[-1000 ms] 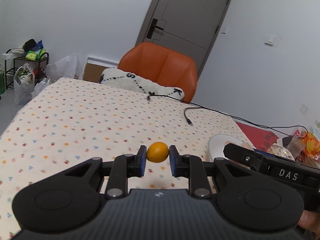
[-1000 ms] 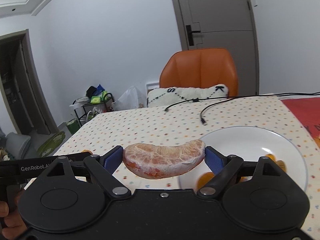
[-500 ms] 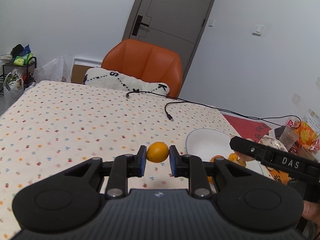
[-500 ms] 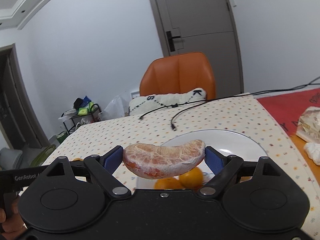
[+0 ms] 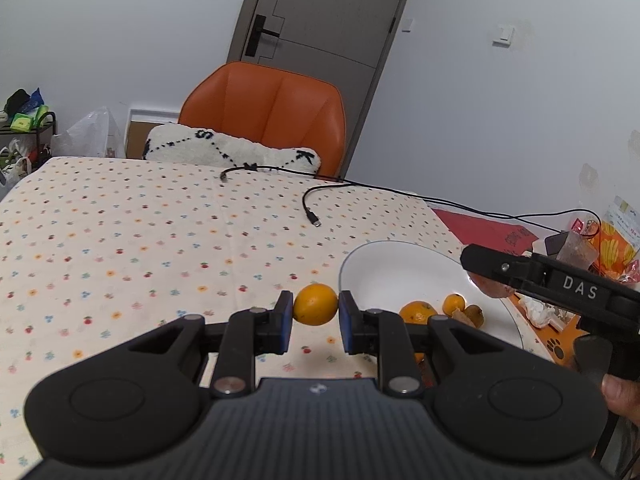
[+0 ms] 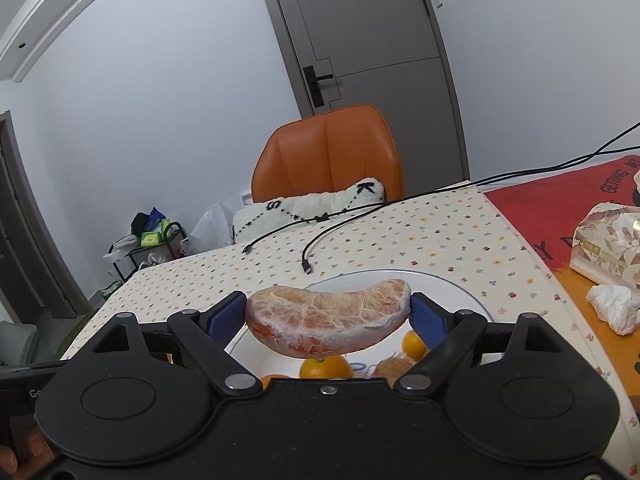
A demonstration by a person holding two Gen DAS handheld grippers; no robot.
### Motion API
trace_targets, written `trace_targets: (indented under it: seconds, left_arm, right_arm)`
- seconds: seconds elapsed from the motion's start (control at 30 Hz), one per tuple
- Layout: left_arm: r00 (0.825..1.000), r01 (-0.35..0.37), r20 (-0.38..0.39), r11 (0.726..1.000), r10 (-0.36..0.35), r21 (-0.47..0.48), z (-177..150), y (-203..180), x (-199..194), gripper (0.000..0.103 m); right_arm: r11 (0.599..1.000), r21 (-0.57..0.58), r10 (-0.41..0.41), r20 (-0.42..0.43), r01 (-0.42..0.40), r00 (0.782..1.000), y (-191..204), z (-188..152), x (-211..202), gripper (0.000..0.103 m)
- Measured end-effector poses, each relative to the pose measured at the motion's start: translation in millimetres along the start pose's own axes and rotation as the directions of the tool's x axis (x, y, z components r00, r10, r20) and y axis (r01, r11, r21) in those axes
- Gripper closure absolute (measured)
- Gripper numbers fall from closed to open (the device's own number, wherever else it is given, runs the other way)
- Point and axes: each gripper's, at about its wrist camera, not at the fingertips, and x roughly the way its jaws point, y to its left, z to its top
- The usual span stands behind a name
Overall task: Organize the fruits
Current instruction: 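Carry the tangerine and pomelo segment onto the white plate and open both tools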
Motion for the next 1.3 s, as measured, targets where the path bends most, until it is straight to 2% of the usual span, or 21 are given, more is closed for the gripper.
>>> trace_targets:
  seconds: [0.33,0.7,0.87,1.03,1.23,1.3]
  left_arm:
    - [1.0,0.013,-0.018,1.0,-0.013,0.02,4.8,-13.3,18.0,0.081]
    - [0.999,0.005,-0.039,0.999,-0.004,0.044,6.6,-26.3,36.2,0.081]
    - [0.999,0.011,-0.052,0.998,-0.008,0.063,5.9,-37.1,45.0,0.081]
    - [0.999,0.025,-0.024,0.997,-0.023,0.071,9.3,-49.3,43.0,0.081]
    - [1.0,0.008,-0.019,0.997,-0.007,0.082,13.3,-54.9,32.7,0.071]
    - [1.0,0.001,-0.014,0.996,0.0,0.088,13.9,-53.0,26.0,0.063]
  right_arm:
    - [1.0,0.017,0.014,-0.015,-0.013,1.0,-14.5,4.2,18.1,0.015]
    - [0.994,0.112,0.02,0.004,-0.021,1.0,-37.4,-7.5,25.0,0.014]
    - [0.995,0.099,0.015,0.012,-0.016,1.0,-37.6,-8.3,22.5,0.014]
    - [0.992,0.126,0.026,0.018,-0.028,0.999,-44.0,-7.5,19.6,0.014]
    - [0.986,0.158,0.044,0.036,-0.05,0.998,-48.6,-6.4,15.3,0.014]
    - [0.984,0.17,0.054,0.035,-0.059,0.998,-47.7,-5.3,12.6,0.014]
